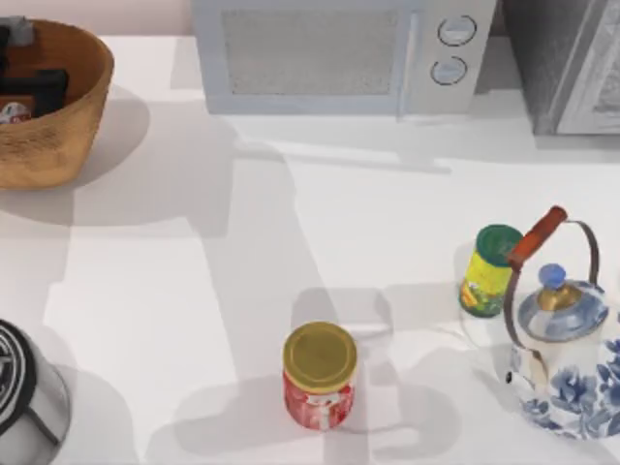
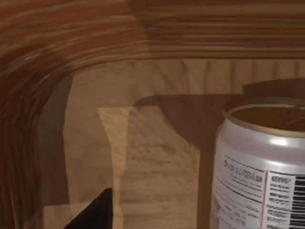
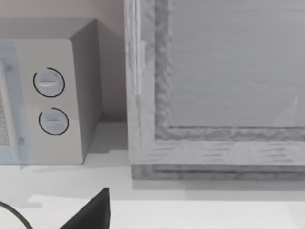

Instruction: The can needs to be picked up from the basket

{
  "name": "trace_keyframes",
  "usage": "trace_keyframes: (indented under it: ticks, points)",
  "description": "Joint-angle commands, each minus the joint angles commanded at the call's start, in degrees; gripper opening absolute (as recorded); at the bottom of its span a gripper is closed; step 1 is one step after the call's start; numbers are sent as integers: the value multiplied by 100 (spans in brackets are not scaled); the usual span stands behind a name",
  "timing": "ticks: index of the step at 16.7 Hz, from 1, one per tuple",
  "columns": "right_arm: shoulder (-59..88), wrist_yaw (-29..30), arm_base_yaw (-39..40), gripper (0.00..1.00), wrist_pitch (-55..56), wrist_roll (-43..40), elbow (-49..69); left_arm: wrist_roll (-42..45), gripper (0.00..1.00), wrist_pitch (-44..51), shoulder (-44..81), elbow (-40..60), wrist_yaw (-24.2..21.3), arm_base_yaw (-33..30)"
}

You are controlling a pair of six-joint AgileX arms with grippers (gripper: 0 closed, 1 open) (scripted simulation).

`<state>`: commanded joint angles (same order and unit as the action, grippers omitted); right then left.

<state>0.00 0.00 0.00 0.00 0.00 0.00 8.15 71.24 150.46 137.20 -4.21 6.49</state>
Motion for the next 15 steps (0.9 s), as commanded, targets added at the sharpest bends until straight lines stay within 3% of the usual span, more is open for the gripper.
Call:
trace_keyframes:
  ticks: [1,14,15]
  points:
    - [0,0,0,100,0,0,0,0,100,0,0,0,0,0]
    - [0,0,0,100,0,0,0,0,2,0,0,0,0,0]
    - [0,0,0,100,0,0,0,0,0,0,0,0,0,0]
